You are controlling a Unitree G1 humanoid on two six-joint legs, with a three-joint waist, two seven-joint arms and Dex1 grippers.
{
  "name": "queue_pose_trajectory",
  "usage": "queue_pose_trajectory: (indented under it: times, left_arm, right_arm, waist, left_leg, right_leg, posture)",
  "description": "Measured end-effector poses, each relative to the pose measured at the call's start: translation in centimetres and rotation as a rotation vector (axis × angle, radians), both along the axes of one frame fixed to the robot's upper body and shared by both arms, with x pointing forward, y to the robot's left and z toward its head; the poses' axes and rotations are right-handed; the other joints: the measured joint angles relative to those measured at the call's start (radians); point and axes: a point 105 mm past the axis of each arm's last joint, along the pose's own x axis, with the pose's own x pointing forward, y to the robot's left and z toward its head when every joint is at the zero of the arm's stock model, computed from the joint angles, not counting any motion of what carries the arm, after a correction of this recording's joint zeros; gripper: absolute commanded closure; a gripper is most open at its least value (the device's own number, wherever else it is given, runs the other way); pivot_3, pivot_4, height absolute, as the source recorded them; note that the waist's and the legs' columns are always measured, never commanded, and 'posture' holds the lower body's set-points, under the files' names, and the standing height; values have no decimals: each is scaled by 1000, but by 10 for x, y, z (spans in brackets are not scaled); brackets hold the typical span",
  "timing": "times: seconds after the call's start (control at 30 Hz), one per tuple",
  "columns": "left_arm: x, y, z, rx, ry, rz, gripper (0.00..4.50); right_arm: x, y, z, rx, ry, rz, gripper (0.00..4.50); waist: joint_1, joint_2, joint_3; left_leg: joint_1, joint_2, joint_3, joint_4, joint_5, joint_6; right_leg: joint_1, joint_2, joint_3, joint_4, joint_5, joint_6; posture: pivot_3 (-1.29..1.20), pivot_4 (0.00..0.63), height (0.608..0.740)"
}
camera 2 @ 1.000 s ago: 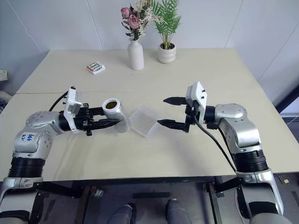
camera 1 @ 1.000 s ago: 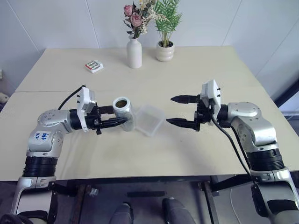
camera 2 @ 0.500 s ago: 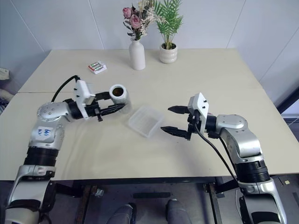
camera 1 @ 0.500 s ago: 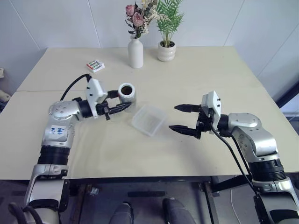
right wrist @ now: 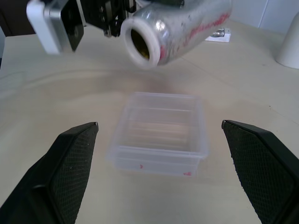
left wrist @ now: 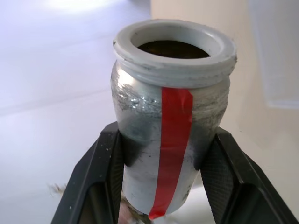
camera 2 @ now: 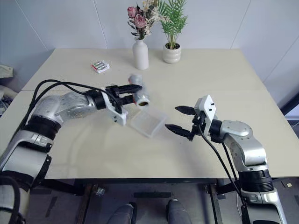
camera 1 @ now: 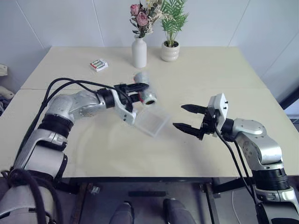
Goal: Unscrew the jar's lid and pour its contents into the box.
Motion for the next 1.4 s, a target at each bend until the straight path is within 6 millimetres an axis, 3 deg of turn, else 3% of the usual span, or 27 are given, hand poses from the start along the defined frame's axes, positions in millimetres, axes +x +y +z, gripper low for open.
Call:
queue_pose_trajectory:
  times: [0.17,0.33,0.47,0.67,0.83,0.93,1.1,1.27,1.4]
  left_arm:
    - [15,6,-14,167,-207,-53,2576]
    - [26,-9,7,269,-512,-129,2576]
    - [17,-28,18,288,-686,-266,2576]
    - [10,-24,10,337,-702,-353,2576]
    - [12,-16,16,329,-690,-325,2576]
    - [12,-13,21,261,-630,-291,2576]
    - [9,7,41,-76,-251,-129,2576]
    - [15,47,32,-558,229,71,2576]
    - [23,81,25,-876,502,199,2576]
  right_arm:
    - [0,-1,5,44,-1,-31,24]
    - [0,8,9,113,7,-34,24]
    - [1,11,7,125,18,-37,24]
    - [1,17,6,138,29,-19,24]
    - [4,20,4,148,41,-8,24]
    - [6,21,4,152,44,-8,24]
    - [5,21,5,150,43,2,24]
    - [4,22,4,147,46,15,24]
    - [2,21,6,138,49,37,24]
  waist:
    - [1,-1,1]
    - [4,-3,2]
    - [1,-3,2]
    - [0,-3,2]
    - [4,-3,2]
    - [3,-3,2]
    - [-1,-3,2]
    - [1,-3,1]
    - [0,-3,1]
  left_leg:
    - [0,0,0,0,0,0]
    - [-2,-3,-1,0,-1,1]
    - [-2,-5,-1,0,-2,3]
    - [-2,-4,-1,-1,-2,3]
    - [-2,-5,-1,0,-2,2]
    - [-2,-5,-1,0,-2,2]
    - [-1,-4,1,0,-2,2]
    - [0,-4,3,2,-2,2]
    - [-1,-3,2,5,-2,2]
  right_leg:
    - [0,1,0,1,0,1]
    - [0,-1,0,1,-2,4]
    - [-1,-3,1,0,-4,6]
    - [-2,-3,1,3,-5,5]
    - [-2,-3,1,4,-5,5]
    - [-2,-3,1,4,-5,5]
    - [-3,-3,1,5,-5,4]
    - [-2,-3,2,8,-5,3]
    - [-2,-3,2,10,-4,2]
  posture:
    - [0,150,740]
    - [0,150,740]
    - [0,150,740]
    - [0,150,740]
    - [0,150,740]
    - [0,150,740]
    - [0,150,740]
    - [0,150,740]
    - [0,150,740]
